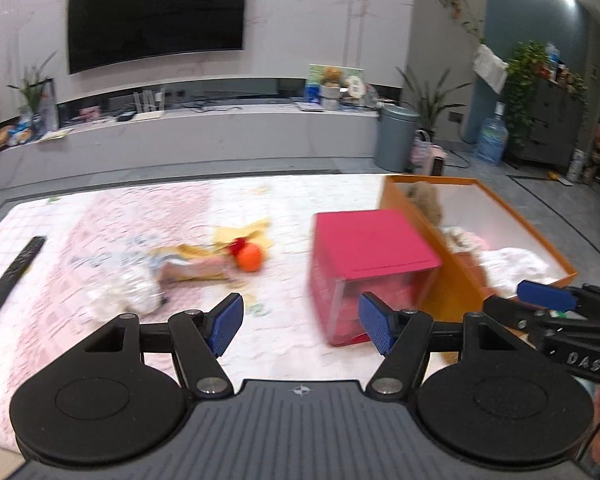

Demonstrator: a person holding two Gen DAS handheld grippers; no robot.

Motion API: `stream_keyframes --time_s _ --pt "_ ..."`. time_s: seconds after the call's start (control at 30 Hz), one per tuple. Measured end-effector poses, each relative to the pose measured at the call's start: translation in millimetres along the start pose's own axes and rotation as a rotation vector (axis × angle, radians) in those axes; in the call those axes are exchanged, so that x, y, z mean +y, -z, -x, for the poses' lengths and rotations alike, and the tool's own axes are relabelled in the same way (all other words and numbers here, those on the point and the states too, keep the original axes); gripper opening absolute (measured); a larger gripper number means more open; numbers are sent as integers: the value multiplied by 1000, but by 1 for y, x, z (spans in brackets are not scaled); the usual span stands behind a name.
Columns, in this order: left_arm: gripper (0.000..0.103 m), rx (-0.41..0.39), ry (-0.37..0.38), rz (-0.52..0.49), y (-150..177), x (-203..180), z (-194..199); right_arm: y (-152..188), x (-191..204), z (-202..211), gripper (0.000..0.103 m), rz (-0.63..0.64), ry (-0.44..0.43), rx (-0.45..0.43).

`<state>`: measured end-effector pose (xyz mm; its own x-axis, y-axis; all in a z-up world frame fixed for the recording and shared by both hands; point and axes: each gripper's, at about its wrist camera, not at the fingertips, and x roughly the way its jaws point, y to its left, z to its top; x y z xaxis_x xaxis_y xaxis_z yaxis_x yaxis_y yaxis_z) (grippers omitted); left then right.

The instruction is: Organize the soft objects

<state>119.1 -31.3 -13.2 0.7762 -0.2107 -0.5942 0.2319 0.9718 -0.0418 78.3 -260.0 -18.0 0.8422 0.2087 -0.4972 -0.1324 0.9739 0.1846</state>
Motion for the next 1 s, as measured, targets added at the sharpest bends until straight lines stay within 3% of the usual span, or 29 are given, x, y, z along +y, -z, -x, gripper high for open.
stream_keyframes --time_s 0.17,0.4,0.73,1.0 --pt "77 -19 -90 10 16 28 3 9 27 -14 57 -3 -21 -4" --pt "77 -53 -146 56 29 61 4 17 67 -38 57 15 -25 -7" --pt "77 -127 -146 107 29 96 -1 15 105 -67 57 54 -78 -43" --pt "81 -54 -145 58 22 121 -22 13 122 -100 60 98 -109 -50"
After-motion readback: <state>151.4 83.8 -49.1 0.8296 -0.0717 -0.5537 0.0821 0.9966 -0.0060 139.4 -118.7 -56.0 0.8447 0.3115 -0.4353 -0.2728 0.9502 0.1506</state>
